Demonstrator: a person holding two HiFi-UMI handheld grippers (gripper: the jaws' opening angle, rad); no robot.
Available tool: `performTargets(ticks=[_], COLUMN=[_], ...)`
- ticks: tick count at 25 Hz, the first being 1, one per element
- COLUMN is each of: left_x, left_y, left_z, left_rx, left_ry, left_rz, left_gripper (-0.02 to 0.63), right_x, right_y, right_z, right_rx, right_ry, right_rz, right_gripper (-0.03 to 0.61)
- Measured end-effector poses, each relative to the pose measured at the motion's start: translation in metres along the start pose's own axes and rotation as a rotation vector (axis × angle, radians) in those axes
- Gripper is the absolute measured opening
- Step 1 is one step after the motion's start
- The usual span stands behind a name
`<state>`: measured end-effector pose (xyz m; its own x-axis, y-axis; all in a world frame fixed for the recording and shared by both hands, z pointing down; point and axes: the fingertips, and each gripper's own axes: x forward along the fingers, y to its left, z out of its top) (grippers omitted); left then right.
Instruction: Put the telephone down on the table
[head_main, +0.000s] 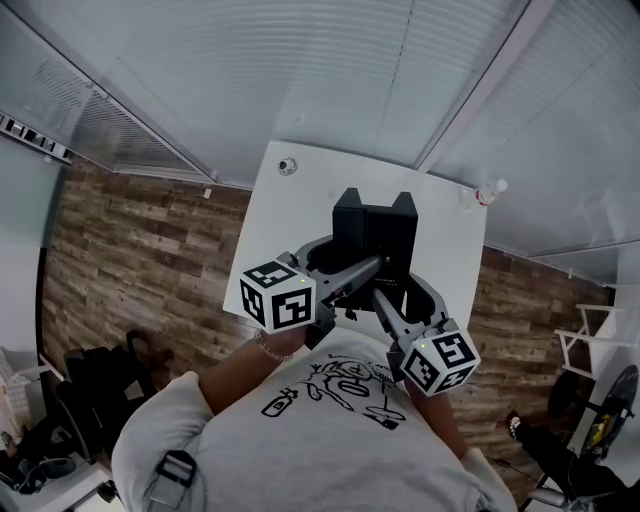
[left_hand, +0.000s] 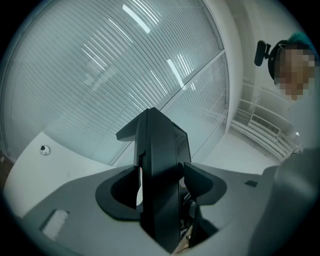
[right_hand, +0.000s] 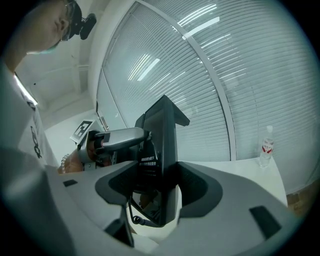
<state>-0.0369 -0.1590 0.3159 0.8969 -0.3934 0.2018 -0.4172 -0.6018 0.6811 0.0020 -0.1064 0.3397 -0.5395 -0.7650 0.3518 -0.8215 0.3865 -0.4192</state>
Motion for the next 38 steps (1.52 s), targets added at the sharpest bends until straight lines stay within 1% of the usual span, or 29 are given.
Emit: performTargets(ticks=[4, 8, 18, 26, 31, 38], left_x=[0.003, 0.011, 0.05, 0.056, 0.06, 0.064], left_y=[0.006, 0.007, -0.024, -0.03, -0.028, -0.016], left_z=[0.001, -0.009, -0.039, -0.046, -0.051, -0.066], left_rx=[-0.011, -0.035, -0.057, -0.045, -0.045, -0.078], left_ry=[0.007, 0.02, 0.043, 0.06, 0.075, 0.103], left_rz=[0.005, 0.015, 0.013, 0.017, 0.017, 0.022], left_gripper=[0.268, 0.268, 0.268, 0.268, 0.268, 0.268], right_x=[0.005, 0.001, -0.044, -0.052, -0.053, -0.048], right_y=[-0.004, -0.012, -0.048, -0.053, -0.057, -0.063], right_z=[0.0, -0.007, -0.016, -0.02, -0.025, -0.041], right_rx=[0.013, 0.026, 0.045, 0.058, 0.073, 0.099], right_ry=[0.008, 0.02, 0.041, 0.038, 0.042, 0.075], right_rz=[0.002, 0.0, -0.012, -0.009, -0.015, -0.024], right_gripper=[0.238, 0.238, 0.238, 0.238, 0.238, 0.238])
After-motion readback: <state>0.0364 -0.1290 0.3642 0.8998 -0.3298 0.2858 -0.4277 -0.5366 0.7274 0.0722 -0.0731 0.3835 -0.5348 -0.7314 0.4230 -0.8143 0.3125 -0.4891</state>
